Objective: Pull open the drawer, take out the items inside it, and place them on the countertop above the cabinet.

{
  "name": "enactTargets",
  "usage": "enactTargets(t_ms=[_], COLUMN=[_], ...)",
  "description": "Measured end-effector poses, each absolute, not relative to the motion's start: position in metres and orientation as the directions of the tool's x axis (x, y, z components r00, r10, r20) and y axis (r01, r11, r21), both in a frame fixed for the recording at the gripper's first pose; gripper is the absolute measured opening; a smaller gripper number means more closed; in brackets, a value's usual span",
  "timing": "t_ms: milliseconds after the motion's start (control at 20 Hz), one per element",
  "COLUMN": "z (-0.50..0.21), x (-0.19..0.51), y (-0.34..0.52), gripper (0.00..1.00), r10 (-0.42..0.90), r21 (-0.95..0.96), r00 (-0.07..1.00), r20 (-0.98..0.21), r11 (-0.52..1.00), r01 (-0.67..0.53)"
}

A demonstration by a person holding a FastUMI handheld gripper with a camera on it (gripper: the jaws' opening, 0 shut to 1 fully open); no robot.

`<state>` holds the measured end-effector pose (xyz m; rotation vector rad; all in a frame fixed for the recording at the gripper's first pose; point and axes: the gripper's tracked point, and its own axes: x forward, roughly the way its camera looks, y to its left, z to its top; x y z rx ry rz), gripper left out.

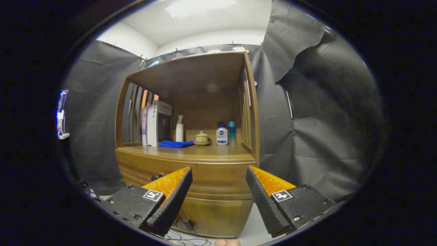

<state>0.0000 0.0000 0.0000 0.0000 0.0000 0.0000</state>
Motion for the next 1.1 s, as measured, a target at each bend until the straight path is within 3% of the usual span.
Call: enactTargets(t_ms=[350, 850, 1100], z=[-0.011, -0.025, -0.025], x=[-0.010, -0.028, -0.027], y=[0.053, 0.128, 0.131], gripper=[1.00, 0.99, 0.99], r10=[0.000, 0.095, 0.078], r21=[0.094, 0.004, 0.016], r00=[0.996, 0.991, 0.992], r20=[-0.084, -0.097, -0.101], r11=[0.996, 0.995, 0.997], r01=[0.008, -0.095, -0.077])
